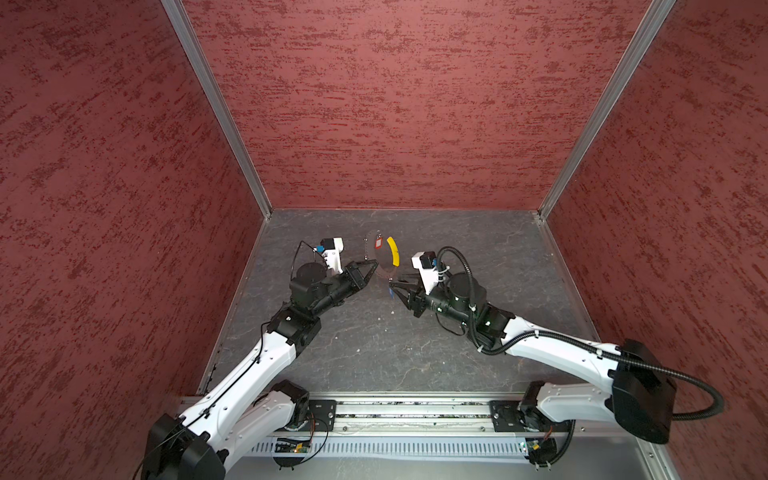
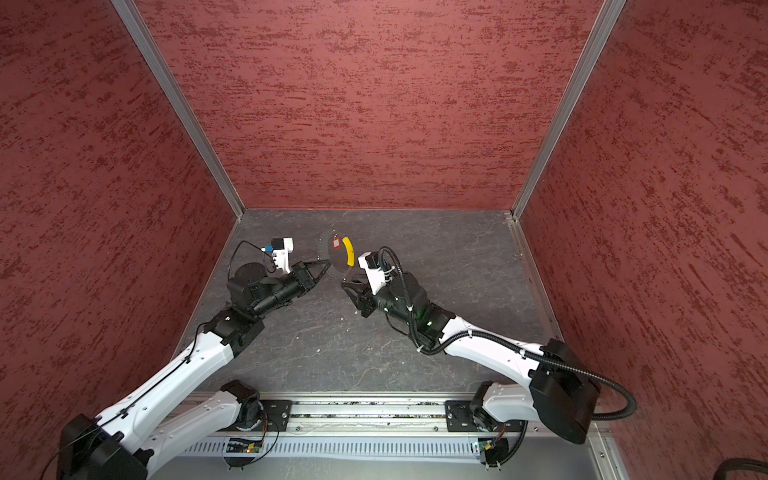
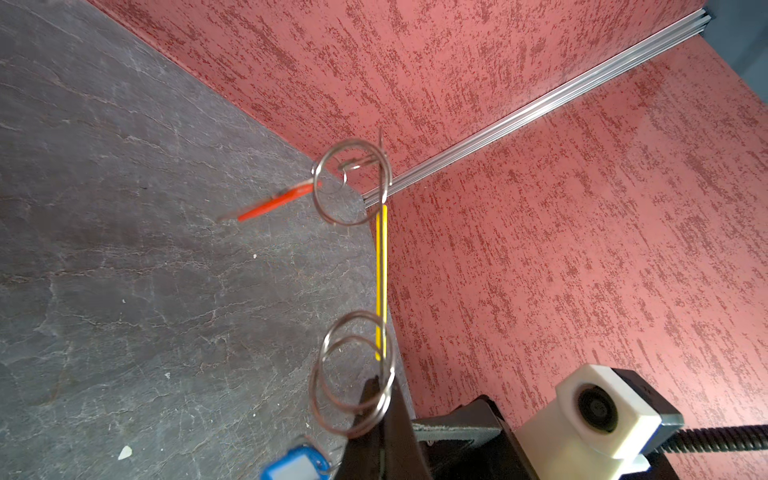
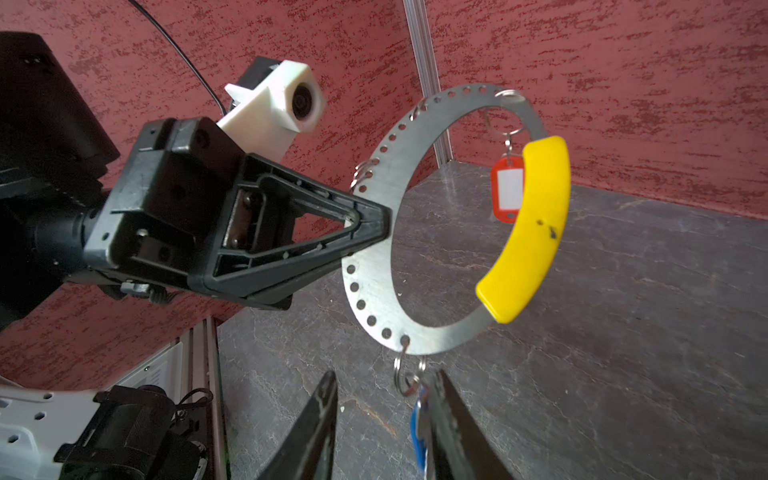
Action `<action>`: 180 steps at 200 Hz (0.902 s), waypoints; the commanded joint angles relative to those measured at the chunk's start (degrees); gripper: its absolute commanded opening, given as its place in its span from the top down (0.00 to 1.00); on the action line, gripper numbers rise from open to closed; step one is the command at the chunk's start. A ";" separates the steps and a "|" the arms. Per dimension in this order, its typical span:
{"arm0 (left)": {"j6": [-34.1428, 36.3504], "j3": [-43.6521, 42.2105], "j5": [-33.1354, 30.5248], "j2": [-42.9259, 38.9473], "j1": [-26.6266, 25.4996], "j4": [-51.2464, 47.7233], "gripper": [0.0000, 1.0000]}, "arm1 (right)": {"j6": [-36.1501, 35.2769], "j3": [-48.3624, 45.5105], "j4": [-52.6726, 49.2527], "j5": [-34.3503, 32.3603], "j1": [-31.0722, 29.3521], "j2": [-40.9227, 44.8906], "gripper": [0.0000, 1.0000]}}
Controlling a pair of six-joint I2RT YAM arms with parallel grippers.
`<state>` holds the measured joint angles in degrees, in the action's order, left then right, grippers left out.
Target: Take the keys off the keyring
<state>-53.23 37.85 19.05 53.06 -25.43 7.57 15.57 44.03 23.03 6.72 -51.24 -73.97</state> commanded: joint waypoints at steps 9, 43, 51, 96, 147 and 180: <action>-0.20 1.35 -0.24 -1.34 -0.19 1.29 1.00 | -2.10 2.63 -1.05 -3.09 -0.30 -0.85 0.64; -0.29 1.27 -0.15 -1.55 -0.32 1.48 1.00 | -2.15 3.32 -1.32 -3.65 -0.44 -1.99 0.66; -0.34 1.22 -0.10 -1.54 -0.32 1.64 1.00 | -2.24 3.44 -1.32 -3.65 -0.44 -2.19 0.68; -0.47 1.09 0.19 -1.43 -0.41 1.92 1.00 | -2.65 3.74 -1.10 -2.62 -0.48 -2.61 0.80; -0.67 0.69 0.18 -1.29 -0.40 2.53 1.00 | -2.97 3.72 -1.02 -2.24 -0.59 -2.73 0.87; -1.19 0.32 0.28 -1.20 -0.41 3.12 1.00 | -3.19 4.10 -0.88 -2.06 -0.65 -2.95 0.86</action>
<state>-53.82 37.85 19.16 52.47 -25.67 7.70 13.50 45.60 21.32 4.78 -51.35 -76.44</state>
